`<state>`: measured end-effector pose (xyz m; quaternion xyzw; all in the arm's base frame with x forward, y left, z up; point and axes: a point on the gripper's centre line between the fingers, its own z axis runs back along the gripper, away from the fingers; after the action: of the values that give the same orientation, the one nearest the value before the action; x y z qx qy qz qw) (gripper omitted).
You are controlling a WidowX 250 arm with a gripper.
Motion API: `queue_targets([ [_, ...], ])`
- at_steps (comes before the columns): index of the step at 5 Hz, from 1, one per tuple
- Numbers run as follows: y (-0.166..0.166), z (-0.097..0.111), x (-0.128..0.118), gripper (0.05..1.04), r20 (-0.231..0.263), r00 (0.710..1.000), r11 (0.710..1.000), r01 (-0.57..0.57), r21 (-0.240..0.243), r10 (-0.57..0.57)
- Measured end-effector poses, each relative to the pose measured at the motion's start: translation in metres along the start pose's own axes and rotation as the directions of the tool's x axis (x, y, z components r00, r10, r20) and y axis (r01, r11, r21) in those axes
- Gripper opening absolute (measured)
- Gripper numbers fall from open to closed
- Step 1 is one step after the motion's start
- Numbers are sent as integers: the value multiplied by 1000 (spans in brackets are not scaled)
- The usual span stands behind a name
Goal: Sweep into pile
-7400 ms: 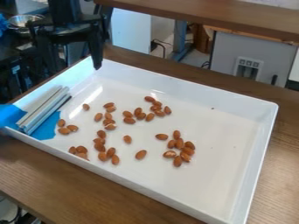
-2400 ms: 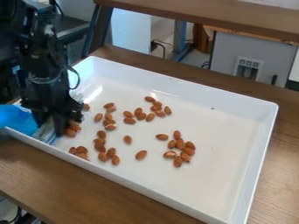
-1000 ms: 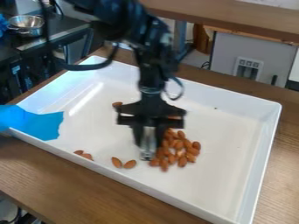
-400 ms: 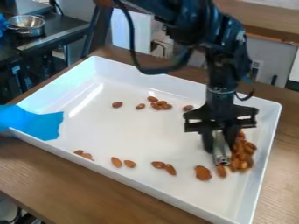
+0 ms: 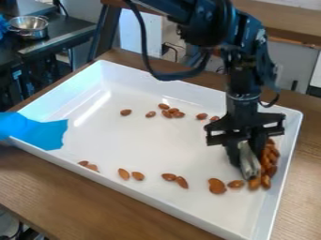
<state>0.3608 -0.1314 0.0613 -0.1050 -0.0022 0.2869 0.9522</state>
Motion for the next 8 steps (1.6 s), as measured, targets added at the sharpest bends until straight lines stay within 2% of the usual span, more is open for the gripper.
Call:
queue_targets([
  [1, 24, 42, 6, 380, 6, 998, 996, -64, -56, 64],
  [2, 66, 92, 22, 380, 28, 972, 965, -230, -123, 235],
  [3, 105, 110, 21, 380, 29, 929, 927, -365, -82, 368],
  [4, 147, 102, 21, 380, 16, 803, 803, -595, 6, 595],
  [5, 158, 86, 13, 380, -4, 690, 688, -722, 73, 724],
  [6, 168, 76, 12, 380, 31, 563, 553, -820, 148, 826],
  [7, 170, 69, 8, 380, 70, 492, 471, -860, 195, 868],
  [8, 176, 62, 11, 380, 140, 451, 411, -878, 246, 881],
])
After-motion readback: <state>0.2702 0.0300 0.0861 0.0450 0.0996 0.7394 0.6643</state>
